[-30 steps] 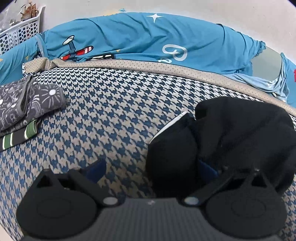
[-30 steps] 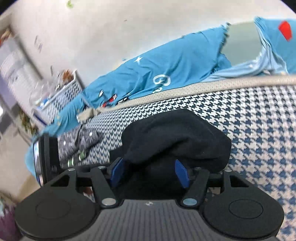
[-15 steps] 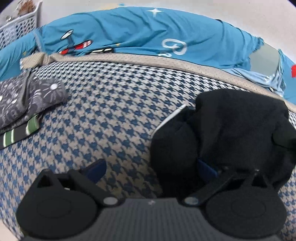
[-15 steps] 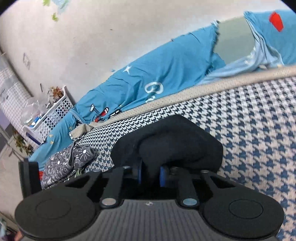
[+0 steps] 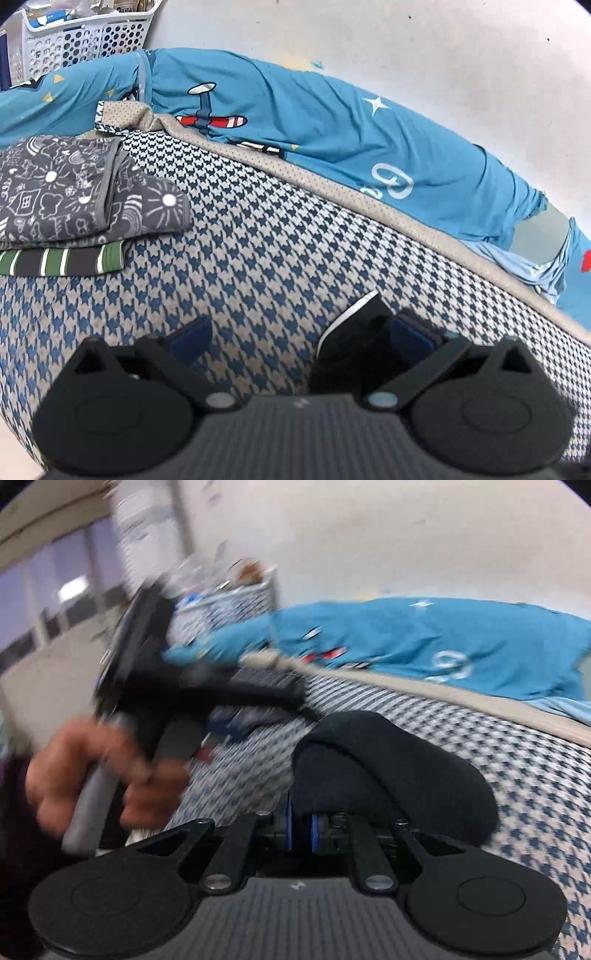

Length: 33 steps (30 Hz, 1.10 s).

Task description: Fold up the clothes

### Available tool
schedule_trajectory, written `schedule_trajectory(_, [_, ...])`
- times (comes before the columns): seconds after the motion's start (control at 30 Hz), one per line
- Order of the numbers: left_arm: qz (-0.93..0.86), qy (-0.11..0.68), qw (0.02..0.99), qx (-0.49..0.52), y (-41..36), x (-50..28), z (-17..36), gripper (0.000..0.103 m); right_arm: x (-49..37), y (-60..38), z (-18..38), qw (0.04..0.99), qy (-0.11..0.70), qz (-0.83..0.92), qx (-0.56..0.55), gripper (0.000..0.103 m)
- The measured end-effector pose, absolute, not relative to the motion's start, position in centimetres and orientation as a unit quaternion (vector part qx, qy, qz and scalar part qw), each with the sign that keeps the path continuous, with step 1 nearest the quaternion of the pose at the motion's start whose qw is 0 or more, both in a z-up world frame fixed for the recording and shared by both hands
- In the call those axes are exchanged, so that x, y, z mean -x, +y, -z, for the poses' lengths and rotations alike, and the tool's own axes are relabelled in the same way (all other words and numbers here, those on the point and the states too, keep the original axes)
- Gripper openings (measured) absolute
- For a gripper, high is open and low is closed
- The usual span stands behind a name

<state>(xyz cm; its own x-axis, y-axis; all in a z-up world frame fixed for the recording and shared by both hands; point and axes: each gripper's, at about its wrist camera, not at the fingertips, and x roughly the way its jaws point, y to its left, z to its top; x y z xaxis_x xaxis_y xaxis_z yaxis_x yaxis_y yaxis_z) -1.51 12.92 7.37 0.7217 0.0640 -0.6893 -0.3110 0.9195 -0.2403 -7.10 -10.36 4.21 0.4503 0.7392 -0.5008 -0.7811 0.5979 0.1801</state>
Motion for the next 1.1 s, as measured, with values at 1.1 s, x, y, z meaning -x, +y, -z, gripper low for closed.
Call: schedule_trajectory(1.1, [-0.047, 0.331, 0.924, 0.184, 9.1, 1.9, -9.0, 0.103, 8.8, -12.7, -7.0, 0.889, 0.229, -0.396, 0.021, 0.031])
